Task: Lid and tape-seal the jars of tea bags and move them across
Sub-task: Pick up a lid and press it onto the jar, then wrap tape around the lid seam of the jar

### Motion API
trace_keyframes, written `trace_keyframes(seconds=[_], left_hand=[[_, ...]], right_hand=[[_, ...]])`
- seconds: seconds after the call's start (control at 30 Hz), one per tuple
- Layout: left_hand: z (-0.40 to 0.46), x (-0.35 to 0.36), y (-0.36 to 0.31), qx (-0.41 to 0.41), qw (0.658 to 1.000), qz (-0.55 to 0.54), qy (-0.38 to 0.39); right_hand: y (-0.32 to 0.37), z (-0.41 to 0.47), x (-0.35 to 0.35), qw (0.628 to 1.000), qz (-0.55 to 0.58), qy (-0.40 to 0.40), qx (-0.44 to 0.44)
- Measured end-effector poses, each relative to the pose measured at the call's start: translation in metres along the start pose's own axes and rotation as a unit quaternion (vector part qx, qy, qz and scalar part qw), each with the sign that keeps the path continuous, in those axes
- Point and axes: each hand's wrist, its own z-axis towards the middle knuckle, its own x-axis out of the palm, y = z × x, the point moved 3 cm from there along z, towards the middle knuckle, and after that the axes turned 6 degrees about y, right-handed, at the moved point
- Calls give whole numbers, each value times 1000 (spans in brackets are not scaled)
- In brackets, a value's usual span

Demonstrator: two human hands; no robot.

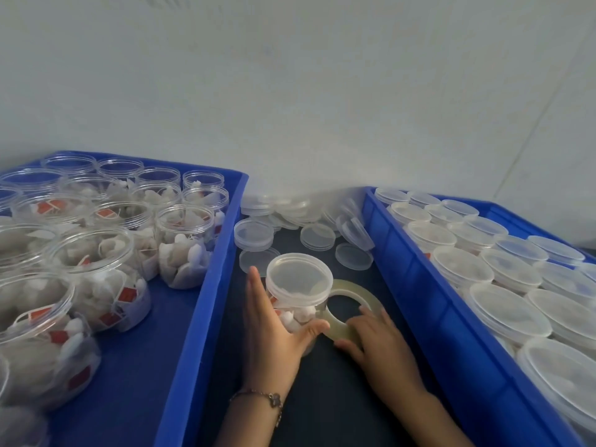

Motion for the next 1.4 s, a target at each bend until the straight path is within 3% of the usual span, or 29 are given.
trace_keyframes(seconds=[0.07, 0.13, 0.23, 0.33, 0.47, 0.57, 0.7, 0.8, 0.9, 1.03, 1.2, 1.4], left_hand=[[-10, -5, -13, 105, 981, 118, -116], [-26, 0, -25, 236, 940, 169, -179], [-39, 12, -34, 309, 926, 187, -111], [-42, 23, -38, 272, 940, 206, 13], [-40, 30, -28, 210, 955, 202, 60], [-41, 35, -23, 157, 967, 173, 98], [-41, 33, -25, 59, 995, 18, 72], [-39, 27, -31, 38, 997, -47, 50], [-39, 23, -28, 64, 997, -37, 6], [-38, 20, -21, 16, 1000, -11, 2], [-41, 16, -36, 116, 985, 128, 17], [-42, 18, -33, 38, 984, 170, 34]], right_hand=[[4, -8, -5, 996, 22, -88, 22], [5, -16, -12, 991, 25, -128, 41], [9, -25, -20, 978, 39, -205, 2], [17, -28, -26, 971, 45, -234, -26], [8, -30, -22, 968, 124, -217, -5], [0, -35, -25, 943, 211, -256, 13], [-4, -46, -34, 894, 284, -347, 4], [-4, -48, -33, 893, 281, -351, -28], [-4, -47, -32, 900, 248, -355, -50], [-2, -47, -31, 902, 236, -356, -58], [0, -46, -29, 906, 224, -353, -70], [1, -45, -30, 911, 213, -346, -77]])
